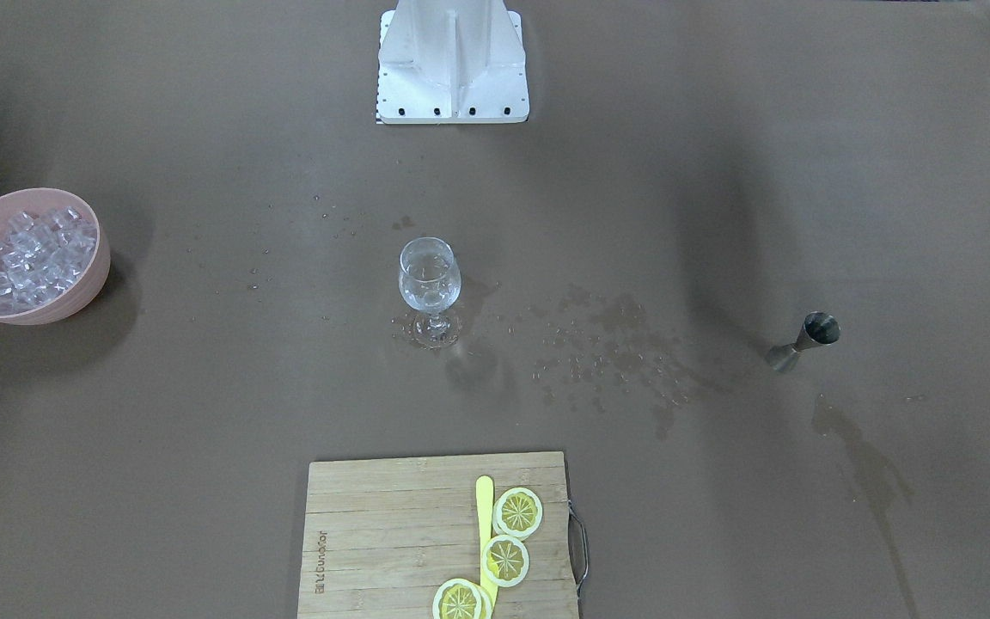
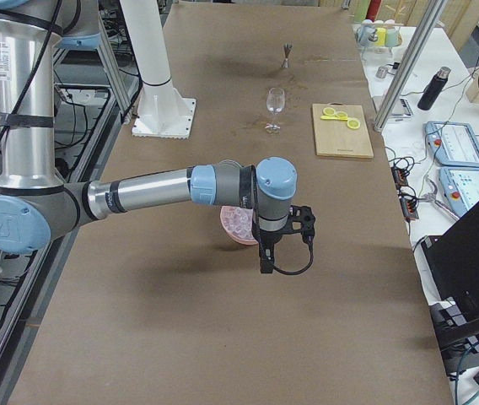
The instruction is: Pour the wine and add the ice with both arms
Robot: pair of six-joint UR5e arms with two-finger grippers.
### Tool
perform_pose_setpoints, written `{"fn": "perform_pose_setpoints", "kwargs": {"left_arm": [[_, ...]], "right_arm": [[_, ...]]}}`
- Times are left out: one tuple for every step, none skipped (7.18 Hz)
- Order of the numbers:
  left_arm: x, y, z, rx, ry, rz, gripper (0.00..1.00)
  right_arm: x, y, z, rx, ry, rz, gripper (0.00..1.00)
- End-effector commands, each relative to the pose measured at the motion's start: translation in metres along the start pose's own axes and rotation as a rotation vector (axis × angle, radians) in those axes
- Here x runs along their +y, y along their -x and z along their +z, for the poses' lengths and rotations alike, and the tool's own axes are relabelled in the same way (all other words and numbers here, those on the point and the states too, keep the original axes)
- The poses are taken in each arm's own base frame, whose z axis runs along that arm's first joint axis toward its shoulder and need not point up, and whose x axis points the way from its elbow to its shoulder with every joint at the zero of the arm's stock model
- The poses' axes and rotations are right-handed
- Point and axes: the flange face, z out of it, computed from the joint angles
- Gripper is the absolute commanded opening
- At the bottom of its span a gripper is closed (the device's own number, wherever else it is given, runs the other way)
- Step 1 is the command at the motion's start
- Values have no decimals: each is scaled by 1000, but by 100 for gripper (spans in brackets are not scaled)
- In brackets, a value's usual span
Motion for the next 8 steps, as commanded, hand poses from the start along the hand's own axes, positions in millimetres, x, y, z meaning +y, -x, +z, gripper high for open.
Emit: {"fn": "perform_pose_setpoints", "kwargs": {"left_arm": [[-2,-8,-2,3,-5,23,99],[-2,-8,-3,1,-6,18,99],[-3,-8,-3,1,-6,18,99],[-1,-6,0,4,-2,11,99],[0,-6,1,14,0,6,99],[-3,-11,-3,35,-13,9,99],[-11,-27,-15,83,-42,-108,99],[-26,-65,-30,76,-63,-220,99]], "right_arm": [[2,-1,1,-2,2,2,100],[3,-2,2,-2,5,4,100],[3,-1,2,-2,4,3,100],[3,-1,2,-2,4,3,100],[3,-1,1,-2,2,2,100],[3,0,1,-3,2,2,100],[3,0,1,-6,1,1,100],[5,0,1,-8,2,2,100]]}}
